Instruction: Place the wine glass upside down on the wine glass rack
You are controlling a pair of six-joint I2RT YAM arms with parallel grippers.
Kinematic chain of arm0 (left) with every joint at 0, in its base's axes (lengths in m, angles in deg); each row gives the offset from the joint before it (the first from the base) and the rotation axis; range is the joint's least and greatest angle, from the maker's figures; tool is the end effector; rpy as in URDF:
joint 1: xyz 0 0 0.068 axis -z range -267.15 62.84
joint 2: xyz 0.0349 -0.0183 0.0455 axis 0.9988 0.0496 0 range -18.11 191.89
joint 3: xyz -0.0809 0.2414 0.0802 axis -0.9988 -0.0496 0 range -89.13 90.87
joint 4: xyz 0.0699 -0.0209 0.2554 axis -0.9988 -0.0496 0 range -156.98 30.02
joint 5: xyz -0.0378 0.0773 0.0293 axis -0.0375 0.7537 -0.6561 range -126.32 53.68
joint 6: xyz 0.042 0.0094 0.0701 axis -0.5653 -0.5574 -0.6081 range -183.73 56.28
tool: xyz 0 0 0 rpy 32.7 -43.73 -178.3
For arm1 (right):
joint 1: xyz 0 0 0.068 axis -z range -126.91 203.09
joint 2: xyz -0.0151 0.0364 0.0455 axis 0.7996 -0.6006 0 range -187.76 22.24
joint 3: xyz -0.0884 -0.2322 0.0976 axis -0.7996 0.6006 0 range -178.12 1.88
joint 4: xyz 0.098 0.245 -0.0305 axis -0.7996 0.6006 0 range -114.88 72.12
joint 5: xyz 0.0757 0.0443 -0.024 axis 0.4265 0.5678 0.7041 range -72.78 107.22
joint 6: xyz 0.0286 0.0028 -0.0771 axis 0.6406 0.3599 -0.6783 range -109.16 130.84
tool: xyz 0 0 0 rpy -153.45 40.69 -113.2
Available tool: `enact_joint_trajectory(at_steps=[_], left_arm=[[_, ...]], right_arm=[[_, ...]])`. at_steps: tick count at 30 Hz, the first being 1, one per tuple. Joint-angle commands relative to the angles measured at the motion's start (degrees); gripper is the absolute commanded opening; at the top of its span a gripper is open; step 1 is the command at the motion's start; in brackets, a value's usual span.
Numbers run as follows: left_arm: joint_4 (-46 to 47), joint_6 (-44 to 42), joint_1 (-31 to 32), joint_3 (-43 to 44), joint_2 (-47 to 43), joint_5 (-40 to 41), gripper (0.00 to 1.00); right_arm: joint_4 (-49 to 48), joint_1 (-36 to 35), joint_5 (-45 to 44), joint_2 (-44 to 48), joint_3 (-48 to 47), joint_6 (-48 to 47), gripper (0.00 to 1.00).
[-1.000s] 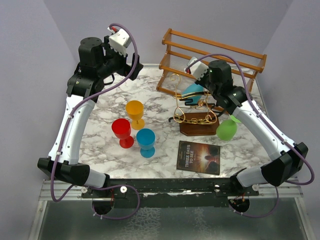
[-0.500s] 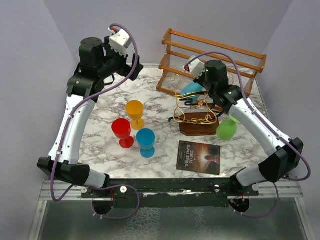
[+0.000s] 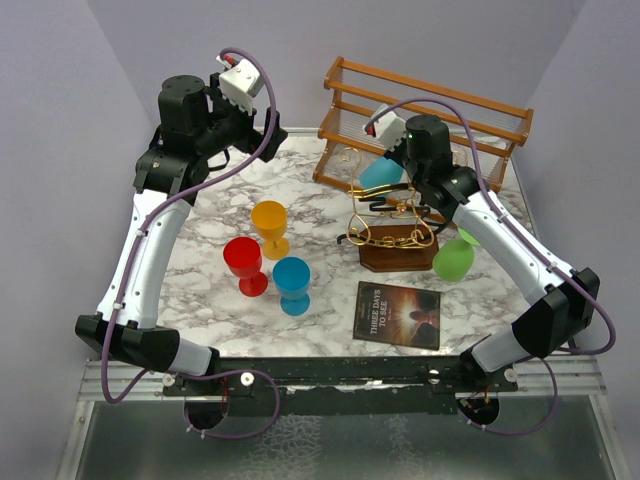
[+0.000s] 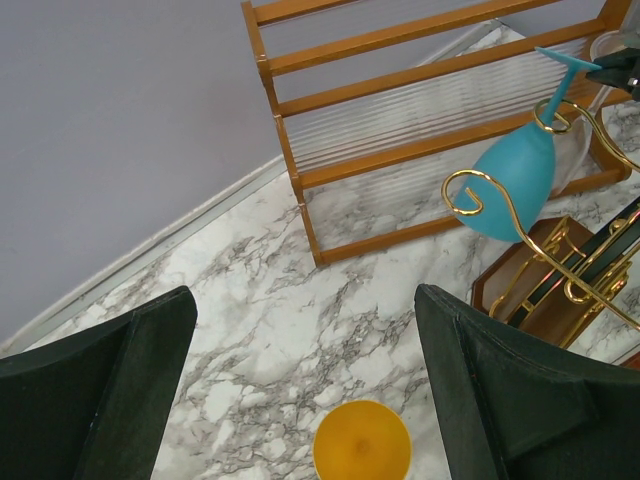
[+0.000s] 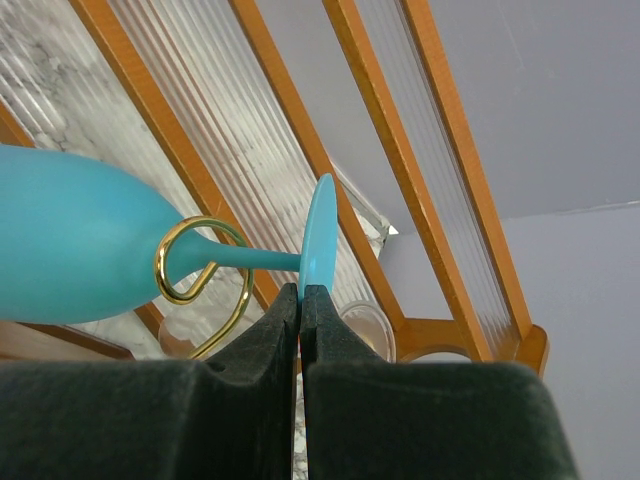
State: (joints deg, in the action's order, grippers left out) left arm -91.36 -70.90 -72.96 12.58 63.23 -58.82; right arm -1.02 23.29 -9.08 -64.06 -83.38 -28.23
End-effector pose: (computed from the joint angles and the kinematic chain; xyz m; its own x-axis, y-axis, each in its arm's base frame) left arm 0.3149 -0.1079 0.4848 -0.1098 0.1468 -0.9831 0.6092 0.7914 0.0501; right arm 0.3448 0.1610 0.3682 -0.2227 -0.7787 -0.5865 -0.3055 0.6271 -0.7165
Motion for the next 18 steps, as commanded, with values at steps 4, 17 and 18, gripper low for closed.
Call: enact_joint_trajectory(at_steps=[4,17,18], left_arm=[[1.5,-0.1,-0.4,-0.3,-0.8,-1.2,0.94],[1.2,-0.7,-0.3,-0.2,-0.9,-1.2,0.94],[1.2,-0.7,-0.3,-0.2,-0.9,-1.3,0.94]], right_arm=[[-3.9,-1.3,-0.7,-0.9,0.0,-3.0,0.02],[-5.0,-3.5,3.0,-1.2,2.4,-7.9,0.05],[-5.0,-3.6,3.3,-0.9,2.8,-8.4,0.05]])
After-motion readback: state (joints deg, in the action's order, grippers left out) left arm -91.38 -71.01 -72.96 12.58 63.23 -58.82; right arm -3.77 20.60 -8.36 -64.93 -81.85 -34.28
